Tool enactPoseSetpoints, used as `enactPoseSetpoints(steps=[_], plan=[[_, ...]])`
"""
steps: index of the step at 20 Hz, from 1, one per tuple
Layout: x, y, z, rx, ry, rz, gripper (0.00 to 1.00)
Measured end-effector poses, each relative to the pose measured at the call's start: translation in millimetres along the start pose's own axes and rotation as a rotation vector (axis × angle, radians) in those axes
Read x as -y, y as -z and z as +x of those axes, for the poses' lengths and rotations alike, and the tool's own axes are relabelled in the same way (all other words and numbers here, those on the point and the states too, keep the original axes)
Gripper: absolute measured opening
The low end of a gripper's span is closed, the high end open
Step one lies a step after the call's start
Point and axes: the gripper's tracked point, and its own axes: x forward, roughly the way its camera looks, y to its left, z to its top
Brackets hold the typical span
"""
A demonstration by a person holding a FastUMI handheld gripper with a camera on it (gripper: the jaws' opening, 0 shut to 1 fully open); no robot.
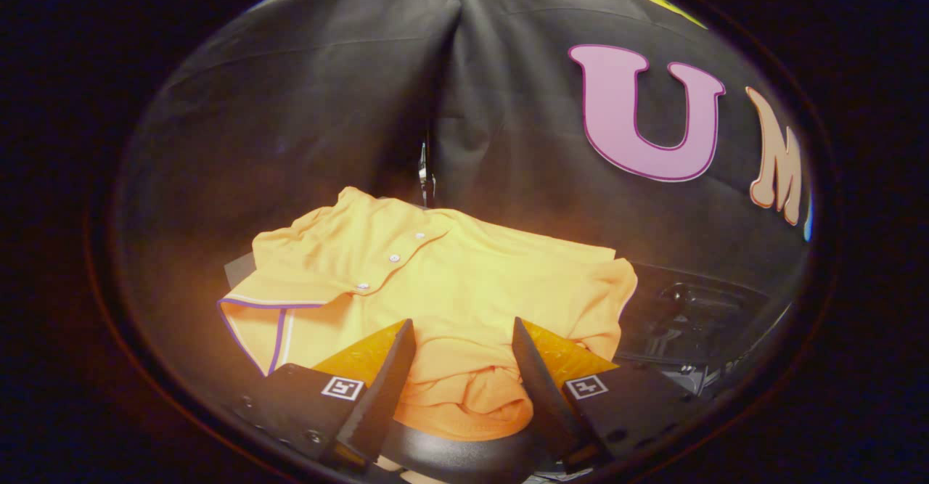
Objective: Put the clothes into the washing machine and then close the washing machine lid.
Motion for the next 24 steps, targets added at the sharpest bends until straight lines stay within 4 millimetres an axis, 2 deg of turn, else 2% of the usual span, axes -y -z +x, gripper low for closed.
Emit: enactPoseSetpoints(steps=[3,15,16,20,22,24], plan=[[1.8,-1.9,2.3,0.024,0.029,-0.012,0.31],[6.0,-3.1,-10.5,0.045,0.048,-0.055,0.3],[10.4,-3.9,-13.2,0.035,0.049,-0.035,0.12],[40.4,3.2,-17.4,0.042,0.048,0.066,0.12],[65.3,5.9,-29.7,0.047,0.091,0.088,0.12],[98.4,12.2,-38.5,0.051,0.152,0.112,0.12]])
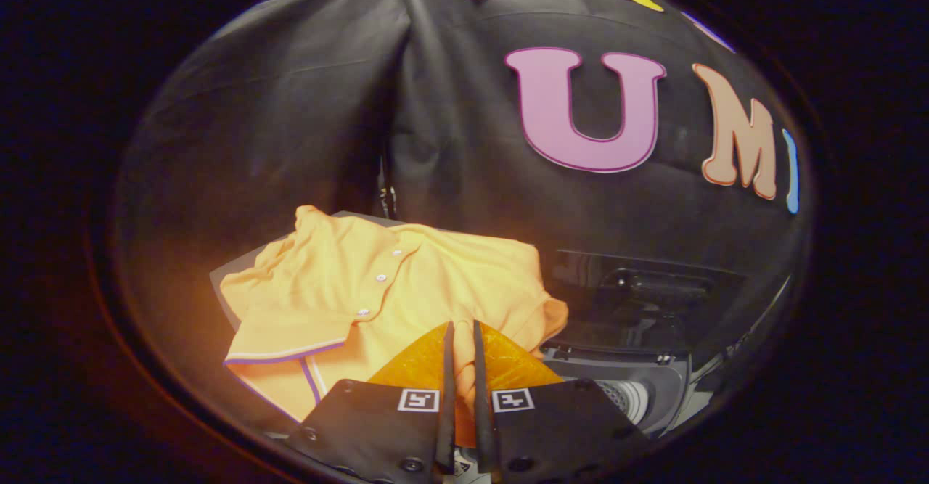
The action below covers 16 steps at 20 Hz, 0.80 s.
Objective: Put the clothes into the washing machine and then close the washing machine lid.
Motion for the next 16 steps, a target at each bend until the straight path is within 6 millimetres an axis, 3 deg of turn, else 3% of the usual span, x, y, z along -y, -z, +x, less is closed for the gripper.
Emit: enactPoseSetpoints(steps=[7,12,13,16], plan=[[92.1,-0.3,-15.4,0.009,0.166,0.006,0.12],[141.5,-11.9,-28.7,0.035,0.258,0.025,0.12],[151.1,-15.4,-32.7,0.046,0.276,0.03,0.18],[174.4,-28.7,-45.0,0.093,0.329,0.058,0.2]])
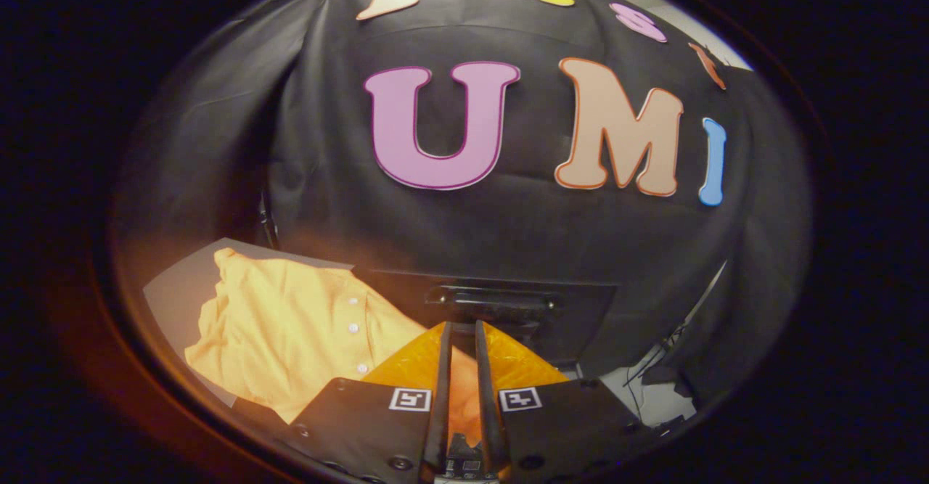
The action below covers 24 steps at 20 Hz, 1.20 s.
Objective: Put the clothes into the washing machine and then close the washing machine lid.
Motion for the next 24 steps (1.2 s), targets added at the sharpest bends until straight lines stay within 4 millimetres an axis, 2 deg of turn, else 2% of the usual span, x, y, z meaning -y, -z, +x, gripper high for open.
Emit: enactPoseSetpoints(steps=[4,10,21,24], plan=[[10.0,0.1,-2.3,0.007,0.008,0.015,0.2],[0.6,20.5,3.1,-0.026,-0.02,0.01,0.2],[-1.6,21.9,8.4,-0.011,-0.034,0.005,0.21],[-1.9,19.3,9.4,-0.005,-0.03,0.02,0.31]])
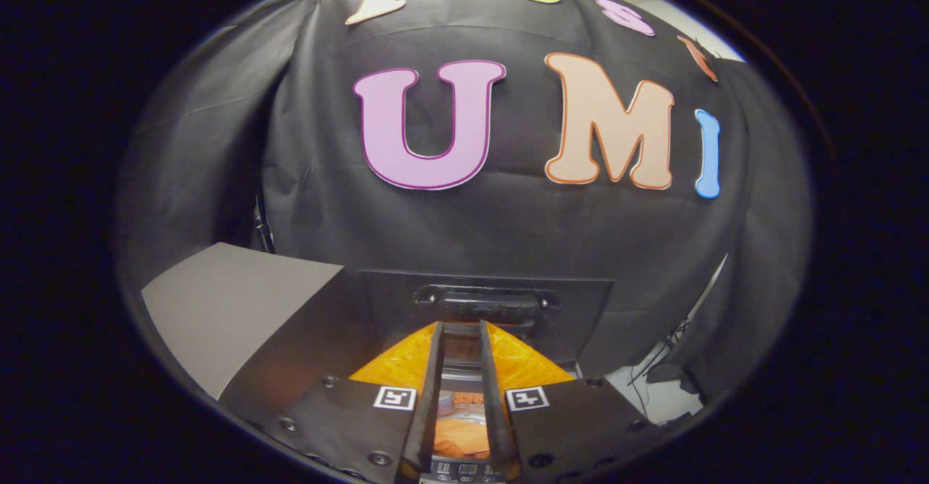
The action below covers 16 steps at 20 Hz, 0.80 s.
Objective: Put the clothes into the washing machine and then close the washing machine lid.
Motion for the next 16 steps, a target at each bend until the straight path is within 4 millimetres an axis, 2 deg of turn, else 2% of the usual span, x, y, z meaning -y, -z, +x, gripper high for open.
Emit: enactPoseSetpoints(steps=[4,9,12,16], plan=[[0.0,-1.5,14.6,-0.002,0.002,-0.001,0.51],[-7.0,-8.3,35.3,0.011,-0.005,0.009,0.83],[-8.3,-12.2,54.3,0.023,0.0,0.016,0.91],[-6.8,-14.5,83.2,0.022,0.003,0.02,0.92]])
